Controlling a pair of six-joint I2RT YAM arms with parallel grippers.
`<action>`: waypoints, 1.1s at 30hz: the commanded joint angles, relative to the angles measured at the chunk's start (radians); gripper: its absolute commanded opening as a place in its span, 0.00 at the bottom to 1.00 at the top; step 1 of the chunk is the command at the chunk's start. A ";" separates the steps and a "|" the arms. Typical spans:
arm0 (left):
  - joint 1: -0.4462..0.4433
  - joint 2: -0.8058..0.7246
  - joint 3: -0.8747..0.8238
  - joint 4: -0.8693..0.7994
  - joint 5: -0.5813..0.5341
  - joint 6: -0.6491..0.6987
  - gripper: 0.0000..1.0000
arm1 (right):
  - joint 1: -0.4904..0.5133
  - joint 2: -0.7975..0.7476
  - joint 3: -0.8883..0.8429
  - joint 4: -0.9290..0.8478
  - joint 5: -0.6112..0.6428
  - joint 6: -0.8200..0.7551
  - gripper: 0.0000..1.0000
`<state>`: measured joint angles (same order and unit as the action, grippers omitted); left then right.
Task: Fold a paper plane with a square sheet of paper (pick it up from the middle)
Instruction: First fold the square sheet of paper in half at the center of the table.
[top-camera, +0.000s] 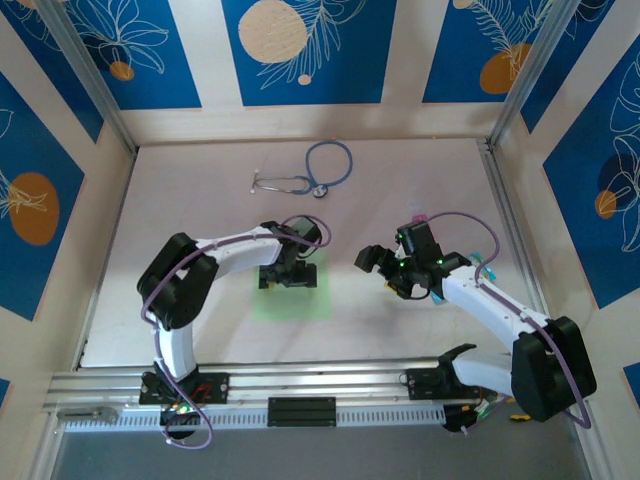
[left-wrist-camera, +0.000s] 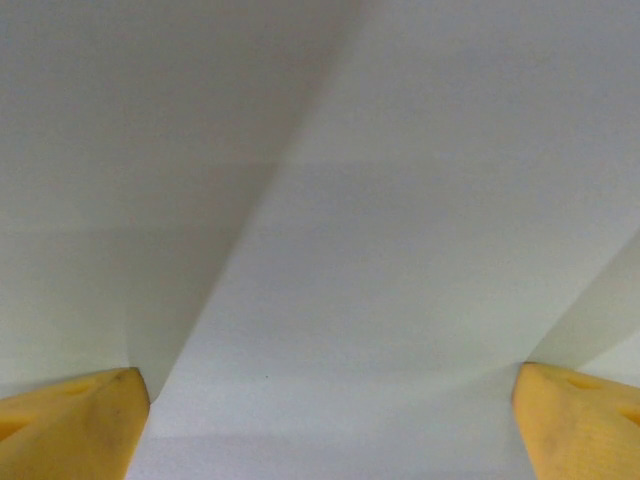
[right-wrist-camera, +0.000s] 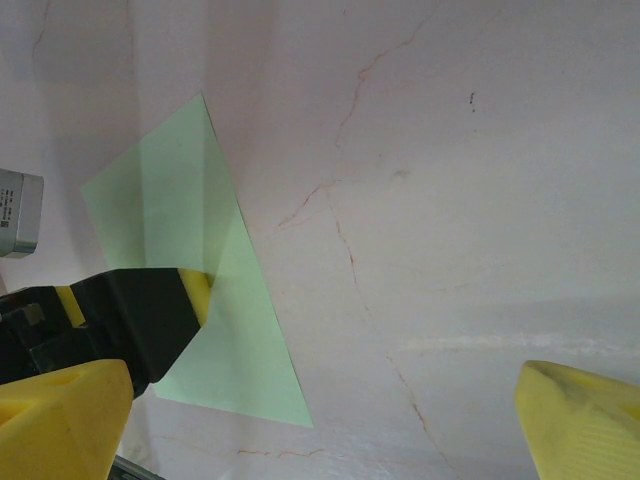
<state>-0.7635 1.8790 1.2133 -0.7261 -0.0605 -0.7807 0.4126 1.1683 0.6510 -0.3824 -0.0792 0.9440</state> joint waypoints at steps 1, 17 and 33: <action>-0.008 0.030 -0.041 0.011 0.019 -0.015 0.95 | 0.005 0.005 0.018 -0.016 -0.007 -0.010 0.98; -0.015 -0.009 0.070 -0.100 -0.089 0.032 0.95 | 0.007 0.004 0.024 -0.015 -0.019 -0.007 0.98; -0.016 0.046 -0.007 -0.022 -0.031 -0.001 0.96 | 0.005 -0.005 0.007 -0.018 -0.015 -0.011 0.98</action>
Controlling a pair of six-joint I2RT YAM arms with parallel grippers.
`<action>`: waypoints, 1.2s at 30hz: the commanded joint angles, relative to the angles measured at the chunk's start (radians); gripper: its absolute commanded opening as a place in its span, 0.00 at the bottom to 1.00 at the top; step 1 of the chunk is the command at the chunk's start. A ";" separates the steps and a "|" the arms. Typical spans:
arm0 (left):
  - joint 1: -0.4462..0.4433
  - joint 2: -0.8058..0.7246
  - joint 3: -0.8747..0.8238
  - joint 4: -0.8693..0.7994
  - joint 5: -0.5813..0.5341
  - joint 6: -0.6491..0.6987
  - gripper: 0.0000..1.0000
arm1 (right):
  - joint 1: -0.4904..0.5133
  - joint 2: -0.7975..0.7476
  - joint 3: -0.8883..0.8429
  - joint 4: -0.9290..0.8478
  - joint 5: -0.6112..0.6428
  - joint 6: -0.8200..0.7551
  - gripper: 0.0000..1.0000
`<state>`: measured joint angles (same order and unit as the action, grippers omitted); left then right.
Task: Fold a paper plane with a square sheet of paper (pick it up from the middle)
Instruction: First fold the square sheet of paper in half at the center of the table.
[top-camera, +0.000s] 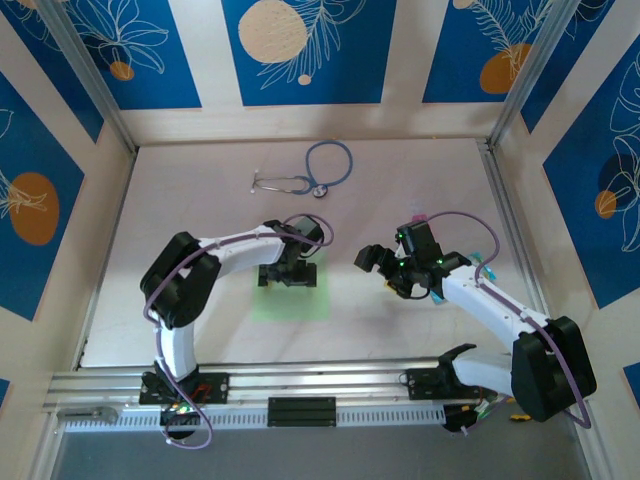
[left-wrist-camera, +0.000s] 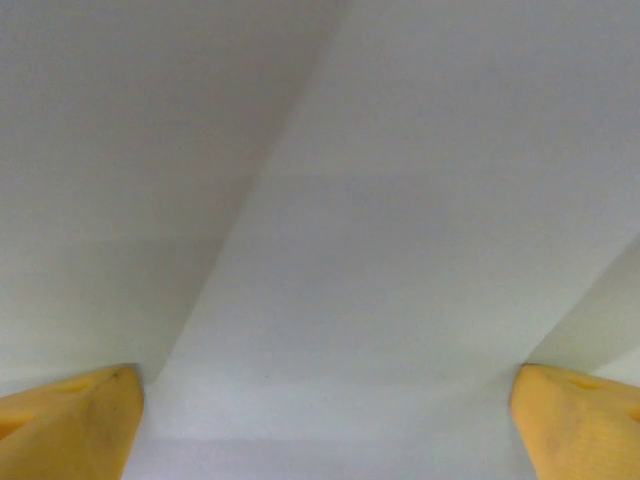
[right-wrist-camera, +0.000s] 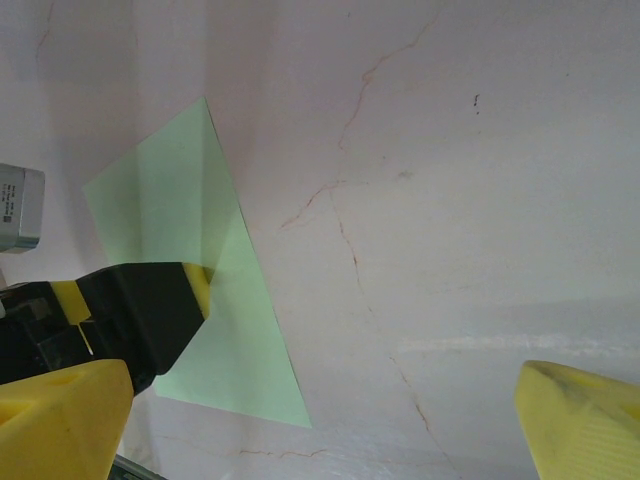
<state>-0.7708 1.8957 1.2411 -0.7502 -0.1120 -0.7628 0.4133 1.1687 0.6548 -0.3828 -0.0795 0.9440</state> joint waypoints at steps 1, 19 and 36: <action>-0.008 0.031 -0.044 0.011 0.029 -0.022 0.96 | 0.004 -0.004 0.004 -0.018 -0.013 -0.011 0.98; -0.010 0.041 -0.076 0.048 0.061 -0.018 0.89 | -0.002 0.008 0.008 -0.014 -0.013 0.000 0.98; -0.012 -0.014 -0.007 -0.002 -0.016 0.044 0.92 | 0.003 0.023 0.027 -0.013 -0.019 0.007 0.98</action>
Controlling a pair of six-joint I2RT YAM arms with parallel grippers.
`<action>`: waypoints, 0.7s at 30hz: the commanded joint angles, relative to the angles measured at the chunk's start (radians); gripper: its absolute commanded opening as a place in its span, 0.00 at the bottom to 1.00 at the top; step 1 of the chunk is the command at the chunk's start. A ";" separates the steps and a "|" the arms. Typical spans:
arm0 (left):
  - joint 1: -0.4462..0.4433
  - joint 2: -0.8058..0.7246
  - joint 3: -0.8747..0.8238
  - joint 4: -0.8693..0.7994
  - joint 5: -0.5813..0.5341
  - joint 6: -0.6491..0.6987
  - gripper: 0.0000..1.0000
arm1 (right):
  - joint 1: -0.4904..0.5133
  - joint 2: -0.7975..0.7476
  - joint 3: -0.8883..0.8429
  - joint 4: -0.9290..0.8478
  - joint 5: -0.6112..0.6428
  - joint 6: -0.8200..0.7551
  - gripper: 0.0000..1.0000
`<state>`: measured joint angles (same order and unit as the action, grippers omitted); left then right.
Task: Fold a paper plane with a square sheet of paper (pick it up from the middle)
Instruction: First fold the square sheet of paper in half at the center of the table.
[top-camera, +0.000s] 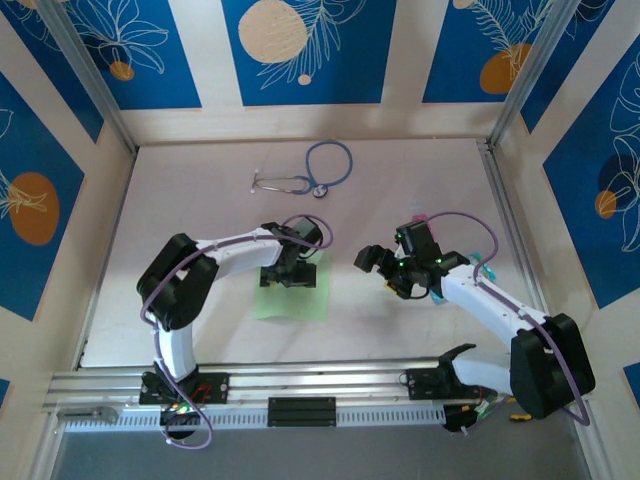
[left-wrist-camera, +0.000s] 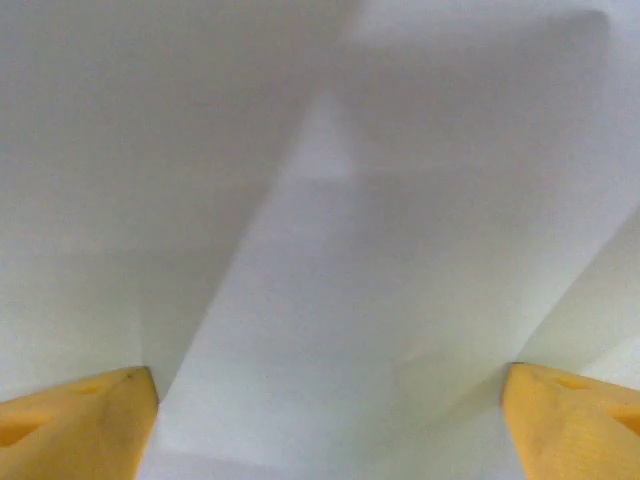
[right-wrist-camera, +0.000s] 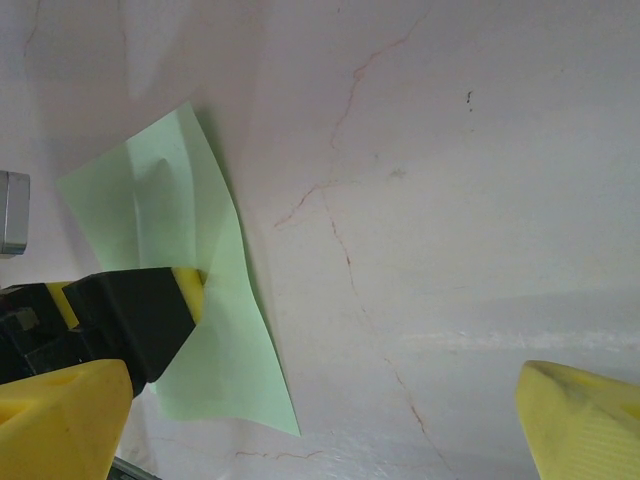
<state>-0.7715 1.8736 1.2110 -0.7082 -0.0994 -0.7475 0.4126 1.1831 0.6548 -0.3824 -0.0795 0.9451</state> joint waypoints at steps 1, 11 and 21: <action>-0.011 0.006 0.030 -0.049 -0.035 0.035 0.93 | 0.004 0.008 0.027 -0.015 -0.019 0.004 0.98; -0.007 0.035 0.067 -0.063 -0.055 0.026 0.97 | 0.005 0.008 0.025 -0.018 -0.019 0.002 0.98; -0.002 0.062 -0.002 -0.012 0.002 -0.012 0.96 | 0.003 0.000 0.021 -0.023 -0.014 0.001 0.98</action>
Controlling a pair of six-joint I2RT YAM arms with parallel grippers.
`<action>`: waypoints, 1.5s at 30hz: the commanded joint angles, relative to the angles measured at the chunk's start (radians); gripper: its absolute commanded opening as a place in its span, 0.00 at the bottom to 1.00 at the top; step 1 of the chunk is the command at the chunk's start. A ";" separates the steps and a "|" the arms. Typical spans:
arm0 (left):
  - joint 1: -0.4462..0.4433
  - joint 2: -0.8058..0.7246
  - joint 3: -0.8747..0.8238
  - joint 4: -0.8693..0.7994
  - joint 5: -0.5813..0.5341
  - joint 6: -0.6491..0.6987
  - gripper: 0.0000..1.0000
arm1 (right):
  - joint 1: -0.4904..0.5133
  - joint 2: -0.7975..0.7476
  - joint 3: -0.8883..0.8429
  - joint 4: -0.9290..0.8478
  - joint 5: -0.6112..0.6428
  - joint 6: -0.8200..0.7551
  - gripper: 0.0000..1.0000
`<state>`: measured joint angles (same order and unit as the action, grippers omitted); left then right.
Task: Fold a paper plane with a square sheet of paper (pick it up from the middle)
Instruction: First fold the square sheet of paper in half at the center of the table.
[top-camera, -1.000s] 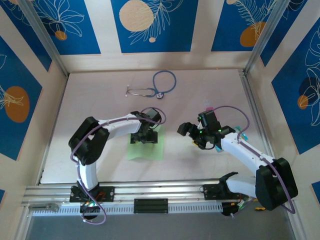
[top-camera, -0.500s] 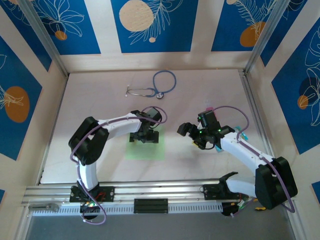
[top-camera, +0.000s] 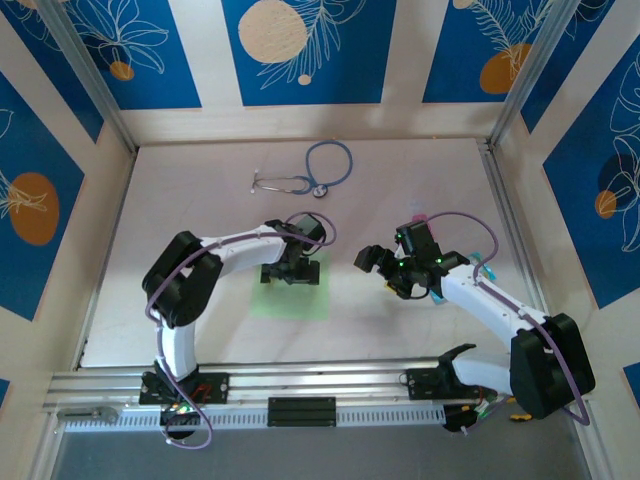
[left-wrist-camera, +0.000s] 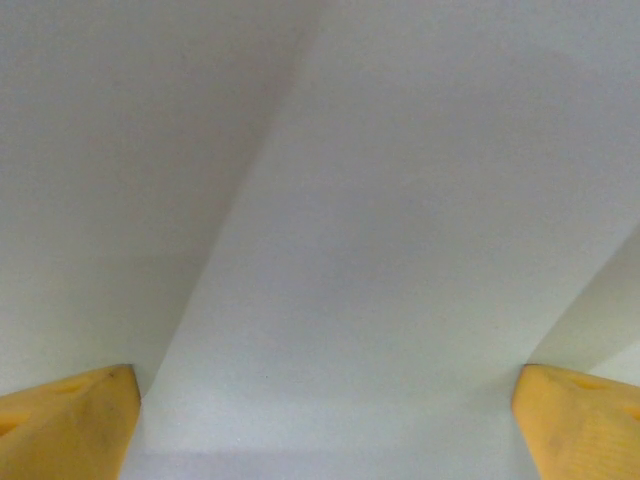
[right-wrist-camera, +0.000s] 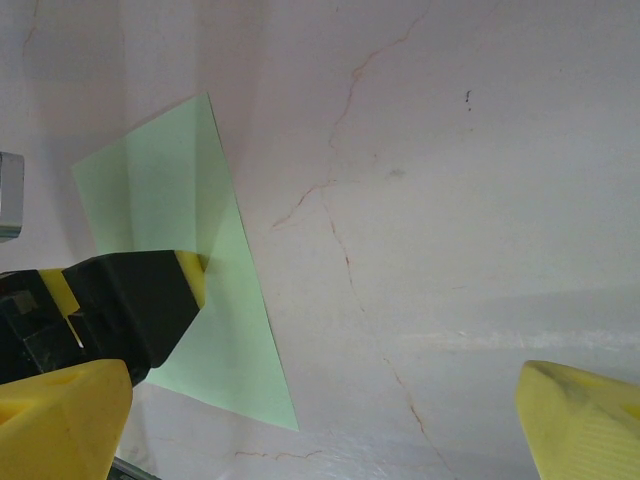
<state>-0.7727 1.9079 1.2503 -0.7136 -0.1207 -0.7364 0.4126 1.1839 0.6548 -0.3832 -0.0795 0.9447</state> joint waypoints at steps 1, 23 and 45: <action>0.000 0.028 -0.049 -0.001 0.028 -0.026 0.95 | 0.003 0.000 0.020 -0.023 -0.013 0.001 0.98; -0.004 -0.067 -0.093 0.053 0.058 0.002 0.68 | 0.007 -0.001 0.012 -0.020 -0.003 0.025 0.98; -0.003 -0.214 -0.075 0.113 0.133 0.025 0.44 | 0.010 0.006 0.044 -0.039 0.020 0.066 0.99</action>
<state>-0.7708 1.7355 1.1435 -0.6071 -0.0360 -0.7238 0.4198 1.1839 0.6872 -0.4175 -0.0452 0.9966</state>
